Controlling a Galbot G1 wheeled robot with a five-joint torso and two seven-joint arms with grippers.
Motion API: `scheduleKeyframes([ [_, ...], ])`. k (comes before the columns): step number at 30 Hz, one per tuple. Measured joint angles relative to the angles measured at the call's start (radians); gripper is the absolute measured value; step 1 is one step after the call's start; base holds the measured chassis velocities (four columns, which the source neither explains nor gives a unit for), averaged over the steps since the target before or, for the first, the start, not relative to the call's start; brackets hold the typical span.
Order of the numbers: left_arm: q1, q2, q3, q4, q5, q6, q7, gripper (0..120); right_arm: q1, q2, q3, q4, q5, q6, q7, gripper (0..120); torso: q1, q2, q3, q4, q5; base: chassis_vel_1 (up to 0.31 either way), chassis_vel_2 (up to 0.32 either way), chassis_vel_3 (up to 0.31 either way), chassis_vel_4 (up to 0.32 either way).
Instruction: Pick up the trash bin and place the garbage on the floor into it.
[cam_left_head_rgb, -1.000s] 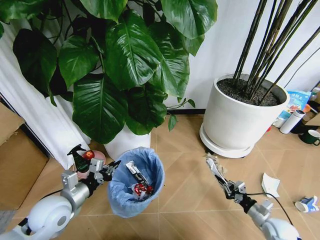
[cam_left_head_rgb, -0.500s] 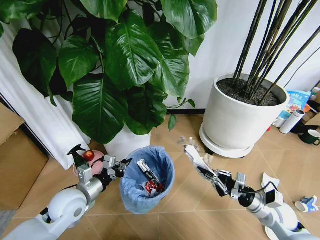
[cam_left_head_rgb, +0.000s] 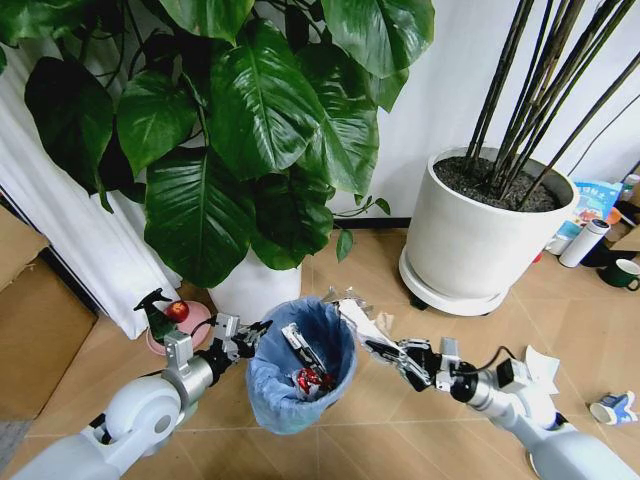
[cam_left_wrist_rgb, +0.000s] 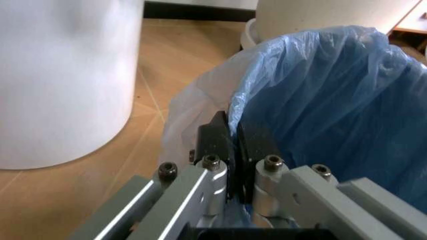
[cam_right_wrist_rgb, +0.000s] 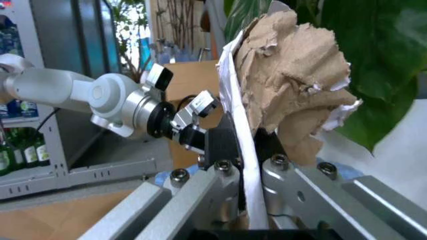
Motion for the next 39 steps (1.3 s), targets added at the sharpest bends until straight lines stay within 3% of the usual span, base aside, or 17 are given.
scheduleKeyframes([
  [8,-0.049,-0.006,0.043,0.0,-0.017,0.0,0.002,0,0.137,-0.005,-0.149,-0.056,0.021,-0.006,0.032,0,0.0,0.0,0.0,-0.0001,-0.0002,0.0,0.0,0.0,0.0],
  [18,-0.054,-0.009,0.059,0.0,-0.021,0.001,0.002,0,0.184,0.007,-0.211,-0.085,0.016,-0.012,0.059,0,0.0,0.0,0.0,0.0,-0.0001,0.0,0.0,0.0,0.0],
  [22,-0.055,-0.009,0.059,0.0,-0.021,0.002,0.002,0,0.185,0.004,-0.21,-0.084,0.008,-0.02,0.06,14,0.0,0.0,0.0,-0.0002,0.0,0.0,0.0,0.0,0.0],
  [24,-0.058,-0.009,0.059,0.0,-0.021,0.002,0.002,0,0.181,0.002,-0.206,-0.083,0.0,-0.023,0.06,26,0.0,0.0,0.0,-0.0001,0.0,0.0,0.0,0.0,0.0],
  [31,-0.064,-0.009,0.061,0.0,-0.024,0.003,0.001,0,0.175,-0.008,-0.192,-0.077,-0.014,-0.025,0.06,45,0.0,0.0,0.0,-0.0002,0.0,0.0,0.0,0.0,0.0],
  [38,-0.059,-0.009,0.058,0.0,-0.023,0.007,-0.006,0,0.152,-0.021,-0.154,-0.052,-0.043,-0.028,0.059,77,0.0,0.0,0.0,-0.0001,0.0001,0.0,0.0,0.0,0.0],
  [39,-0.059,-0.009,0.058,0.0,-0.023,0.007,-0.006,0,0.152,-0.021,-0.154,-0.052,-0.043,-0.028,0.059,77,0.0,0.0,0.0,-0.0001,0.0001,0.0,0.0,0.0,0.0],
])
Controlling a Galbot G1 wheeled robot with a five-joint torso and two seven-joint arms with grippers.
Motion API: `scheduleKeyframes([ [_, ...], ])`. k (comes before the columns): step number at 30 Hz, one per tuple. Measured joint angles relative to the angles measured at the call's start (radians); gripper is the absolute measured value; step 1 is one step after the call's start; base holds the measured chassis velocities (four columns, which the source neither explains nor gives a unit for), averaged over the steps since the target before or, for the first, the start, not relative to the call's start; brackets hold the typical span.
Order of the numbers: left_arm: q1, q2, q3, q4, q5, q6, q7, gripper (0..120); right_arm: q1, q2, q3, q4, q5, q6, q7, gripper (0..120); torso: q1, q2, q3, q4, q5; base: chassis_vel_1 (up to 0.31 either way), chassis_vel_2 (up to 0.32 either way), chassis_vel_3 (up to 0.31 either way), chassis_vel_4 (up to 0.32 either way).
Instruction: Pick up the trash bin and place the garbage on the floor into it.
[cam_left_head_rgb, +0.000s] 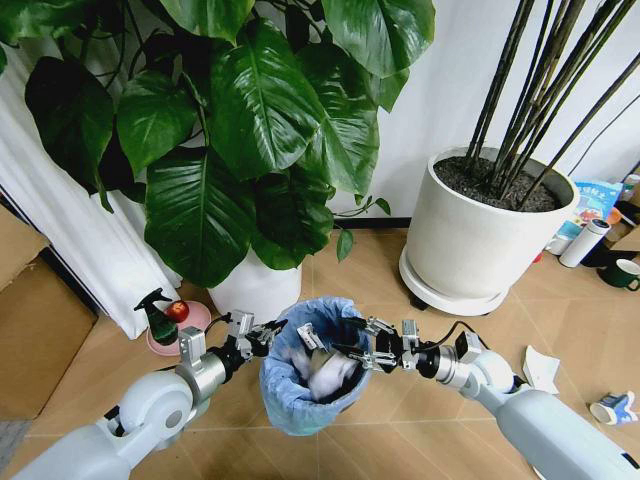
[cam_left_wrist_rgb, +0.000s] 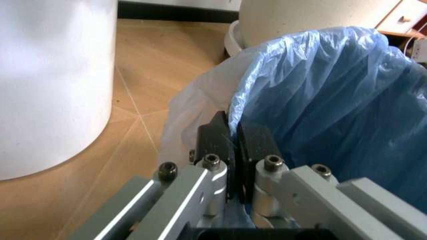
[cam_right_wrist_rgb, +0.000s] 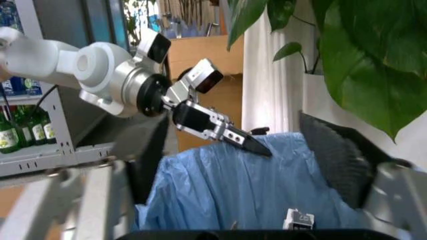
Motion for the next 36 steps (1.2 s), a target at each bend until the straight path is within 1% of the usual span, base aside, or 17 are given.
scheduleKeyframes([
  [3,0.008,0.0,-0.01,-0.004,0.001,0.002,-0.002,0,-0.019,-0.003,0.025,0.019,0.011,0.001,0.008,89,0.0,0.0,0.0,-0.0001,0.0,0.0,0.0,0.0,0.0],
  [4,0.008,0.0,-0.01,-0.004,0.001,0.002,-0.002,0,-0.019,-0.003,0.025,0.019,0.011,0.001,0.008,89,0.0,0.0,0.0,-0.0001,0.0,0.0,0.0,0.0,0.0],
  [6,0.022,0.001,-0.025,-0.009,0.002,0.002,-0.003,0,-0.042,-0.003,0.061,0.034,0.028,-0.002,0.039,98,0.0,0.0,0.0,0.0001,0.0,0.0,0.0,0.0,0.0],
  [8,0.043,0.0,-0.048,-0.016,0.004,0.002,-0.004,0,-0.078,-0.006,0.109,0.044,0.04,-0.003,0.087,100,0.0,0.0,0.0,0.0001,-0.0001,0.0,0.0,0.0,0.0],
  [9,0.043,0.0,-0.048,-0.016,0.004,0.002,-0.004,0,-0.078,-0.006,0.109,0.044,0.04,-0.003,0.087,100,0.0,0.0,0.0,0.0001,-0.0001,0.0,0.0,0.0,0.0],
  [13,0.101,0.001,-0.114,-0.033,0.014,0.003,-0.003,0,-0.195,0.003,0.247,0.046,0.008,0.004,0.22,100,0.0,0.0,0.0,0.0,-0.0002,0.0,0.0,0.0,0.0],
  [14,0.144,0.004,-0.163,-0.046,0.019,0.003,0.0,0,-0.269,0.032,0.329,0.045,-0.024,0.005,0.3,100,0.0,0.0,0.0,0.0,0.0,0.0,0.0,0.0,0.0],
  [15,0.161,0.004,-0.181,-0.051,0.023,0.003,0.003,0,-0.305,0.05,0.366,0.044,-0.044,0.007,0.343,100,0.0,0.0,0.0,-0.0002,-0.0001,0.0,0.0,0.0,0.0],
  [16,0.161,0.004,-0.181,-0.051,0.023,0.003,0.003,0,-0.305,0.05,0.366,0.044,-0.044,0.007,0.343,100,0.0,0.0,0.0,-0.0002,-0.0001,0.0,0.0,0.0,0.0],
  [19,0.22,0.005,-0.247,-0.062,0.041,0.002,0.015,0,-0.413,0.112,0.484,0.05,-0.128,0.008,0.469,100,0.0,0.0,0.0,-0.0001,0.0,0.0,0.0,0.0,0.0],
  [22,0.248,0.005,-0.275,-0.066,0.05,0.0,0.021,0,-0.452,0.142,0.535,0.051,-0.165,0.007,0.508,100,0.0,0.0,0.0,0.0,-0.0002,0.0,0.0,0.0,0.0],
  [25,0.292,0.005,-0.32,-0.081,0.064,-0.005,0.031,0,-0.526,0.227,0.629,0.045,-0.225,0.007,0.583,100,0.0,0.0,0.0,0.0001,-0.0003,0.0,0.0,0.0,0.0],
  [26,0.292,0.005,-0.32,-0.081,0.064,-0.005,0.031,0,-0.526,0.227,0.629,0.045,-0.225,0.007,0.583,100,0.0,0.0,0.0,0.0001,-0.0003,0.0,0.0,0.0,0.0],
  [29,0.321,0.009,-0.353,-0.096,0.068,-0.007,0.036,0,-0.596,0.323,0.699,0.015,-0.275,0.009,0.644,100,0.0,0.0,0.0,-0.0002,0.0,0.0,0.0,0.0,0.0],
  [30,0.321,0.009,-0.353,-0.096,0.068,-0.007,0.036,0,-0.596,0.323,0.699,0.015,-0.275,0.009,0.644,100,0.0,0.0,0.0,-0.0002,0.0,0.0,0.0,0.0,0.0],
  [33,0.335,0.011,-0.375,-0.098,0.072,-0.012,0.042,0,-0.663,0.384,0.741,-0.026,-0.308,-0.009,0.69,100,0.0,0.0,0.0,-0.0003,-0.0001,0.0,0.0,0.0,0.0],
  [36,0.341,0.009,-0.377,-0.099,0.076,-0.013,0.044,0,-0.681,0.402,0.752,-0.048,-0.323,-0.014,0.716,100,0.0,0.0,0.0,-0.0002,-0.0001,0.0,0.0,0.0,0.0],
])
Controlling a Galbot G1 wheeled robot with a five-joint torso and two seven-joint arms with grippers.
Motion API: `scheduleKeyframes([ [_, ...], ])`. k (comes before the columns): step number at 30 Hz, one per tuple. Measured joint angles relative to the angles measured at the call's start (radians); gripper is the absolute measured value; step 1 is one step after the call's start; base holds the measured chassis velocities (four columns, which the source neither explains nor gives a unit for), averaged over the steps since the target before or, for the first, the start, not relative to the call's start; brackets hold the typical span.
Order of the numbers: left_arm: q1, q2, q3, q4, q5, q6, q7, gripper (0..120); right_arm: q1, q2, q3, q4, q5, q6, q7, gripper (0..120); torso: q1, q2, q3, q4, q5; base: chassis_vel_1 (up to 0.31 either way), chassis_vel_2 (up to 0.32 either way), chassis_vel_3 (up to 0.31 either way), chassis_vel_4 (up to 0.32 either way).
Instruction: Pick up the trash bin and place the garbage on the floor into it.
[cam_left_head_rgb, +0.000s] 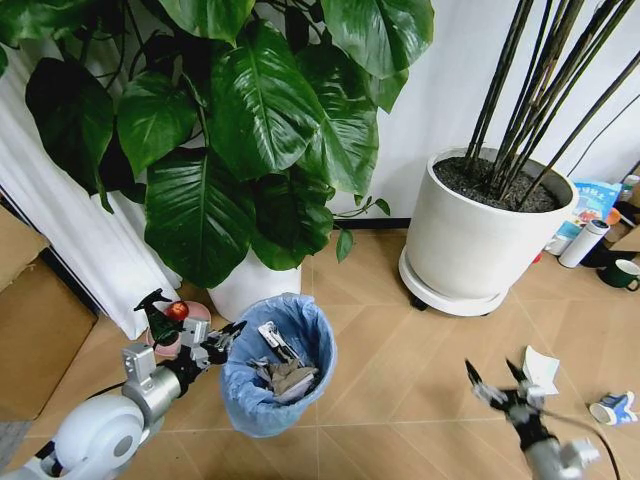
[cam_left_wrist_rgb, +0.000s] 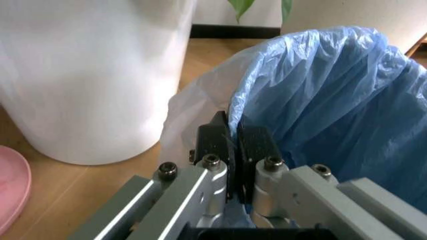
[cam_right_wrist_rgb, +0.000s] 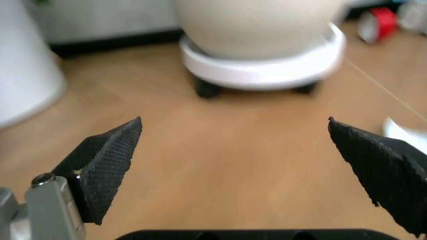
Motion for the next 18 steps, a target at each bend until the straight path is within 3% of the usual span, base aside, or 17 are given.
scheduleKeyframes([
  [18,0.041,-0.005,-0.032,-0.023,0.021,-0.002,0.004,0,0.05,0.027,0.056,-0.324,-0.088,-0.013,0.065,100,0.0,0.0,0.0,0.0001,0.0,0.0,0.0,0.0,0.0],
])
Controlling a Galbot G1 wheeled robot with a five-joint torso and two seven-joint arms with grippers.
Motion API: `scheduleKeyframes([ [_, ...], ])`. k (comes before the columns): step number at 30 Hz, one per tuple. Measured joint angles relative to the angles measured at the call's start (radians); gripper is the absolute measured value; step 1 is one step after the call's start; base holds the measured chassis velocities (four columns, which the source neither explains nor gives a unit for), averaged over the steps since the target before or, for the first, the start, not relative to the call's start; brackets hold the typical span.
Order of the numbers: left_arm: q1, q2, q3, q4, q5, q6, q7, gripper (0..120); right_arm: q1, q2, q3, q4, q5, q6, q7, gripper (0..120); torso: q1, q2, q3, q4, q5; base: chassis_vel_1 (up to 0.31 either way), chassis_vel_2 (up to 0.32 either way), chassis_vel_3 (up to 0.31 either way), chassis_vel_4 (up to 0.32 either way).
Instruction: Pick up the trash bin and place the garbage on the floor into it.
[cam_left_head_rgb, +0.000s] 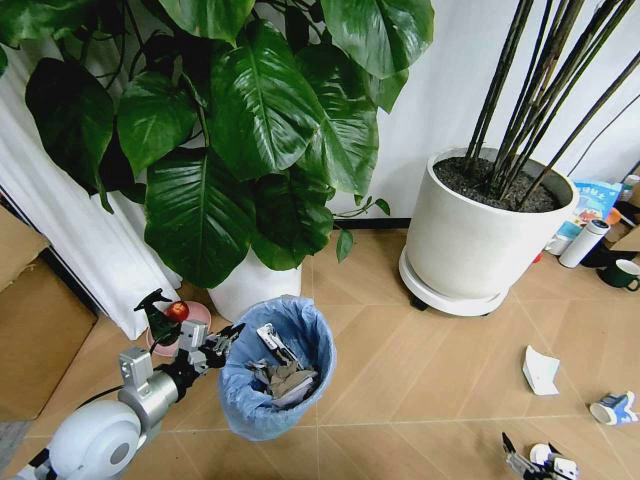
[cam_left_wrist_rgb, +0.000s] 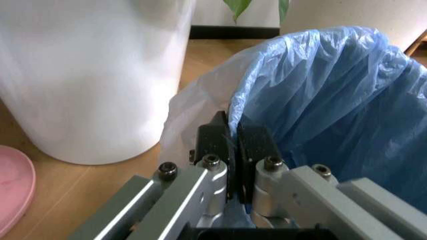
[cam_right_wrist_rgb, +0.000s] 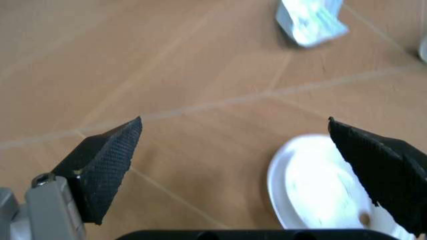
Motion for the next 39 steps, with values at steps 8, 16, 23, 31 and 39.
scheduleKeyframes([
  [8,0.003,-0.002,-0.001,-0.005,0.003,0.0,-0.002,0,0.036,0.004,0.003,-0.087,-0.005,0.007,0.0,100,0.0,0.0,0.0,0.0,-0.0001,0.0,0.0,0.0,0.0],
  [16,-0.001,-0.007,0.002,0.0,0.003,0.0,-0.003,0,0.047,0.0,0.007,-0.105,0.002,-0.008,0.0,91,0.0,0.0,0.0,0.0,0.0002,0.0,0.0,0.0,0.0],
  [23,-0.001,-0.006,0.001,0.001,0.003,0.0,-0.004,0,0.069,-0.006,-0.007,-0.117,0.009,-0.035,-0.004,66,0.0,0.0,0.0,0.0,0.0001,0.0,0.0,0.0,0.0],
  [31,-0.001,-0.005,-0.002,0.002,0.0,0.0,-0.005,0,0.068,-0.013,-0.011,-0.12,0.012,-0.063,-0.004,34,0.0,0.0,0.0,0.0001,0.0,0.0,0.0,0.0,0.0],
  [39,-0.003,-0.008,-0.001,0.002,-0.001,0.0,-0.005,0,0.056,-0.012,-0.003,-0.128,0.007,-0.066,-0.004,7,0.0,0.0,0.0,0.0,-0.0002,0.0,0.0,0.0,0.0],
])
